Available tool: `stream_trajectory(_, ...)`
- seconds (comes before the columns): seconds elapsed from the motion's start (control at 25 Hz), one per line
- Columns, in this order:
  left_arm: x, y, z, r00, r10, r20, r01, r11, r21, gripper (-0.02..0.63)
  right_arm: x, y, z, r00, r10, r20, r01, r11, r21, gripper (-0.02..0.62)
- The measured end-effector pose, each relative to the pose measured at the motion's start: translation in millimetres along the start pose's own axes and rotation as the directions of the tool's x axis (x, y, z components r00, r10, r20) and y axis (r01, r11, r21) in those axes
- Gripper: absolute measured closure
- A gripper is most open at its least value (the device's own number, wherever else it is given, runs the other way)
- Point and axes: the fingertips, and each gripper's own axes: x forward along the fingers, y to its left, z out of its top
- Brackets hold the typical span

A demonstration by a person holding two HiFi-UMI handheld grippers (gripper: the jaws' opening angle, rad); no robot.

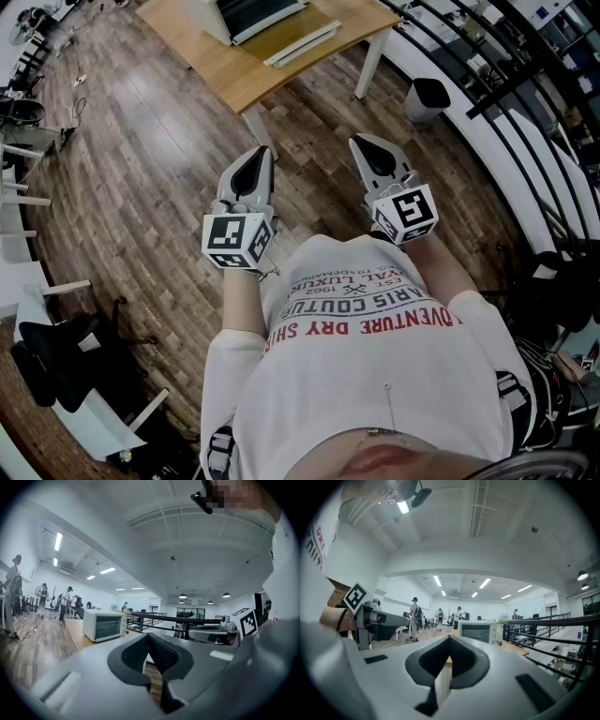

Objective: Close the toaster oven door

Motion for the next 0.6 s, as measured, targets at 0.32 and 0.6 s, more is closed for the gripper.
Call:
stream_trajectory(0.32,-1.6,-0.5,-6.8,1.0,-0.006,-0.008,0.006,1.0,-0.011,0.594,-2.3,0.6,-7.0,1.0,-0.004,-0.011,0.004,1.0,0.013,0.607)
stream_trajectory(0.6,-2.4,-2.2,-11.9,1.0,-0.006,-0.001,0.006,1.0,-0.01,0.594,-3.6,4.6,-10.9,1.0,0.017,0.005,-0.017,0.998,0.053,0.607)
